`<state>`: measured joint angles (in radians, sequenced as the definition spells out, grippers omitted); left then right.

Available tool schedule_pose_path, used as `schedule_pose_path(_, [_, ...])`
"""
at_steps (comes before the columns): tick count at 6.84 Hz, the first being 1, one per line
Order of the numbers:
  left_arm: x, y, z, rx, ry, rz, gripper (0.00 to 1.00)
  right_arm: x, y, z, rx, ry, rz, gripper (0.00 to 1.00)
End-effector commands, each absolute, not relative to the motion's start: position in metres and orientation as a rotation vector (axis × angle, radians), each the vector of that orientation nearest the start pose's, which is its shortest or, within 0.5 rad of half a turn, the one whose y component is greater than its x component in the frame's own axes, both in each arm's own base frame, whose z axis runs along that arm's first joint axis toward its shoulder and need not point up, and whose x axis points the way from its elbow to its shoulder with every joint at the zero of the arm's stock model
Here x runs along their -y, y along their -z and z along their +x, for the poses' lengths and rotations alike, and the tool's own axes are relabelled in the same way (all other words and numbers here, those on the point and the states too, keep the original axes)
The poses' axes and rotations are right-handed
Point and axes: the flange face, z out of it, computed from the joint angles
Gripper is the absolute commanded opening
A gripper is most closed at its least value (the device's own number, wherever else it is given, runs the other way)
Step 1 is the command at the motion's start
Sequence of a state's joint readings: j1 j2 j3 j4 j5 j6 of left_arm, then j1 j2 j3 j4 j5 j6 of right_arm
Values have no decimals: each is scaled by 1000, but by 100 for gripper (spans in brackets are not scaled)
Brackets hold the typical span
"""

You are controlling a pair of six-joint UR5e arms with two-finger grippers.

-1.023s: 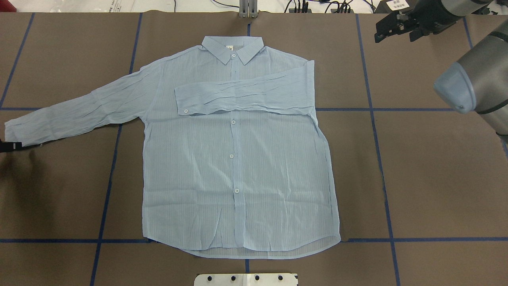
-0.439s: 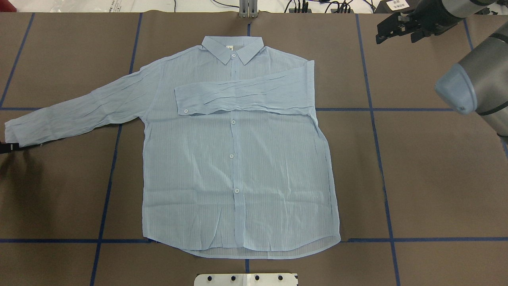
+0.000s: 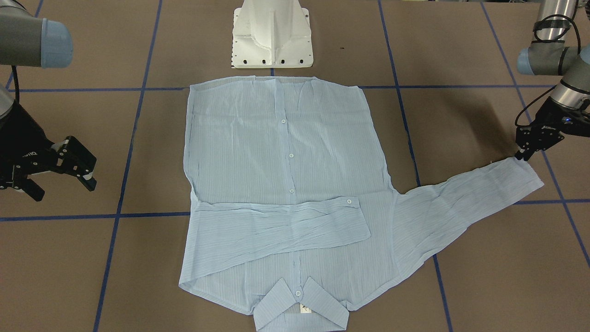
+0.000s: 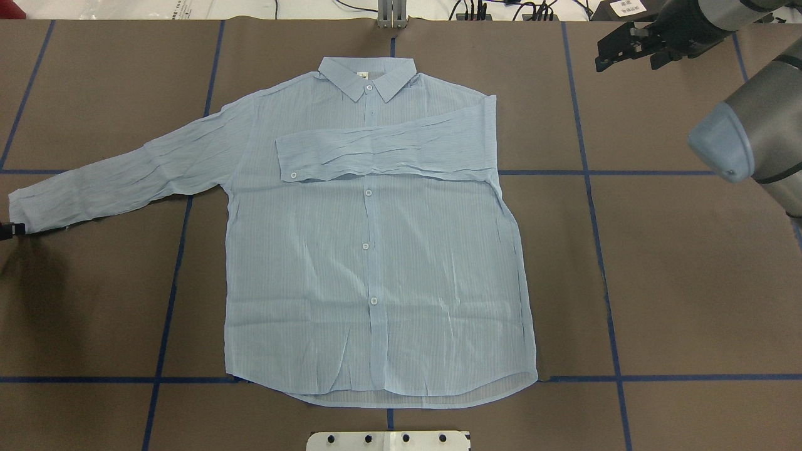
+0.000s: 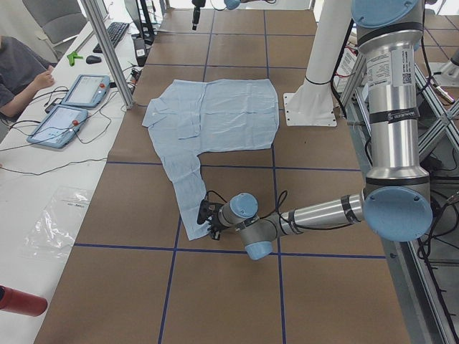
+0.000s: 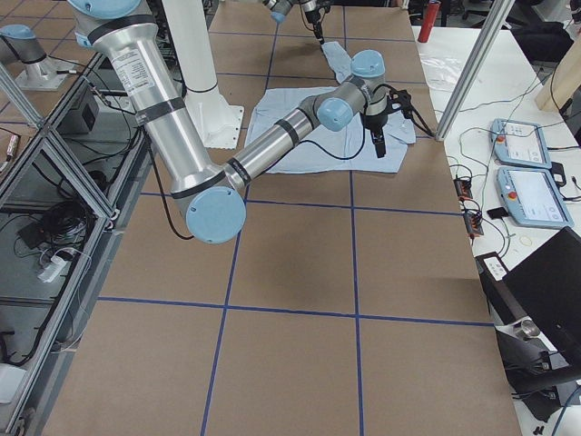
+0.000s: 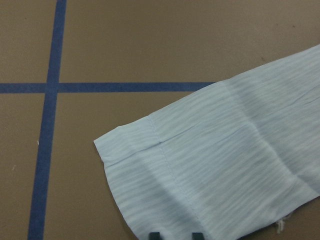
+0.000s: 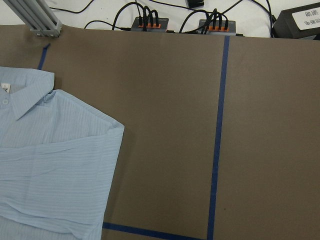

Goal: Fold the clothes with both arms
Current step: 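Grasp the cuff of the sleeve nearest the left gripper, then fold the held sleeve across the shirt toward the collar with the left gripper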

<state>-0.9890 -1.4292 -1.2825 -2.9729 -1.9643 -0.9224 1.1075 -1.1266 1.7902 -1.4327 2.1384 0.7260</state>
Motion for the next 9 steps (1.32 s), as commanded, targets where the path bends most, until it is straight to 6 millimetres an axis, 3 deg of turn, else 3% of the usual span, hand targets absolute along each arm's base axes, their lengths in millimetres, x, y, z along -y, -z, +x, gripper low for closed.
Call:
schedule_pose_path(1, [411,-717,155,-908,127,461,12,591,-292,-206,879,-15,344,100])
schedule_pose_path(2, [411,-717,155,-909,125,462,0,591,-292,-206,879,-18,342,100])
schedule_pose_path(4, [413,-709,154,-919,108,477,0,590,-292,-206,880,-21,342,100])
schedule_pose_path(5, [414,-682,159,-984,49,474,0,586,-290,-204,884,-23,345,100])
schedule_pose_path(6, [427,-670,143,-1022,58,457,0,586,-290,-203,885,-24,346,100])
schedule_pose_path(9, [520,-567,165,-1109,33,630,0,585,-290,-204,886,-22,347,100])
